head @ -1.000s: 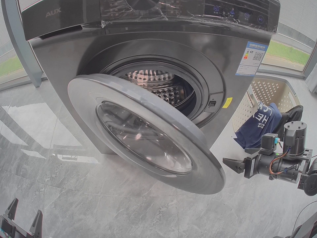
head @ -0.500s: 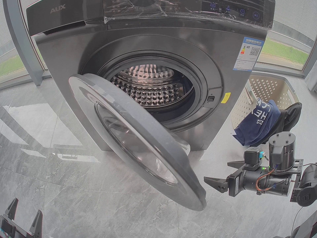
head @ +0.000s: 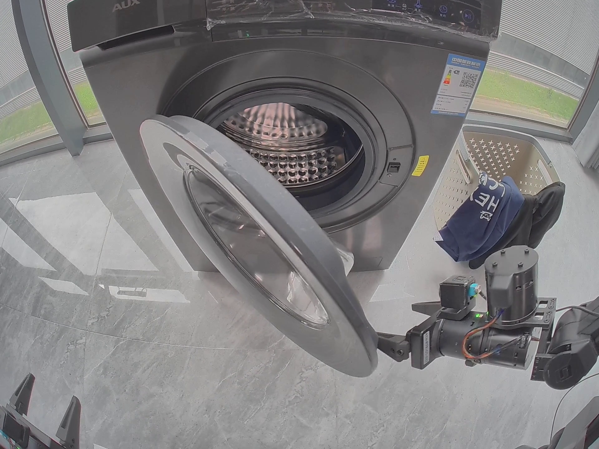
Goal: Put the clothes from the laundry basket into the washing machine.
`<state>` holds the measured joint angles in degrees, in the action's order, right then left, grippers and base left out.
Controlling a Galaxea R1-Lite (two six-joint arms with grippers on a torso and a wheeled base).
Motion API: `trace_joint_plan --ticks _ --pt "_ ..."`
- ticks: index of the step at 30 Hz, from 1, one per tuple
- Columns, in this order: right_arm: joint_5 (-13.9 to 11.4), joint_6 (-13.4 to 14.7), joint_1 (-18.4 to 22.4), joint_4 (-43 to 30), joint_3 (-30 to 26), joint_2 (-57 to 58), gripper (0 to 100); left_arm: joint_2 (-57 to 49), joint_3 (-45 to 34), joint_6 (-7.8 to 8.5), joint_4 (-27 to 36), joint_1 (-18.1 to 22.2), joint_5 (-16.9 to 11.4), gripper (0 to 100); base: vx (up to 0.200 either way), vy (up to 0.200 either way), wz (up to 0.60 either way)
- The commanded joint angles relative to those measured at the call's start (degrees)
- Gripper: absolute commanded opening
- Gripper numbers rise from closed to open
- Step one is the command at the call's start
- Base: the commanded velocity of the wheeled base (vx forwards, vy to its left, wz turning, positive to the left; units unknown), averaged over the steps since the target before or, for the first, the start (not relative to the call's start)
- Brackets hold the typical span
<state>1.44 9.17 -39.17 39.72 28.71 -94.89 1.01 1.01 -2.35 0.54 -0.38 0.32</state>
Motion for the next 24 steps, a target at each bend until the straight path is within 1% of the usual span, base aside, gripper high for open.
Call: trace_joint_plan --ticks 1,4,6,9,13,16,21,24 --pt "-0.21 0.94 -4.07 1.50 0.30 -3.90 100 -0.57 -0.75 -0.02 -0.01 0.03 -0.05 100 0.000 0.000 0.00" --pt "-0.03 2.17 -6.01 2.03 -0.41 -3.55 100 -0.57 -0.75 -0.02 -0.01 0.03 -0.05 100 0.000 0.000 0.00" --pt "0.14 2.26 -6.18 2.03 -0.94 -2.84 100 -0.57 -0.66 -0.02 -0.01 0.03 -0.05 100 0.000 0.000 0.00" --pt "0.23 2.26 -4.51 2.03 -1.11 -1.96 100 -0.57 -0.75 -0.02 -0.01 0.03 -0.05 100 0.000 0.000 0.00" --pt "0.23 2.17 -0.38 2.12 0.56 -2.49 100 -0.57 -0.66 -0.02 -0.01 0.03 0.03 100 0.000 0.000 0.00" --pt "0.23 2.26 0.32 2.12 4.51 -5.83 100 -0.57 -0.75 -0.02 -0.01 0.03 0.03 100 0.000 0.000 0.00" --pt "0.23 2.26 2.61 2.03 13.21 -13.21 100 -0.57 -0.75 -0.02 -0.01 0.03 0.03 100 0.000 0.000 0.00" --pt "0.32 2.17 3.92 1.59 16.82 -16.03 100 -0.57 -0.75 -0.02 -0.01 0.03 0.03 100 0.000 0.000 0.00"
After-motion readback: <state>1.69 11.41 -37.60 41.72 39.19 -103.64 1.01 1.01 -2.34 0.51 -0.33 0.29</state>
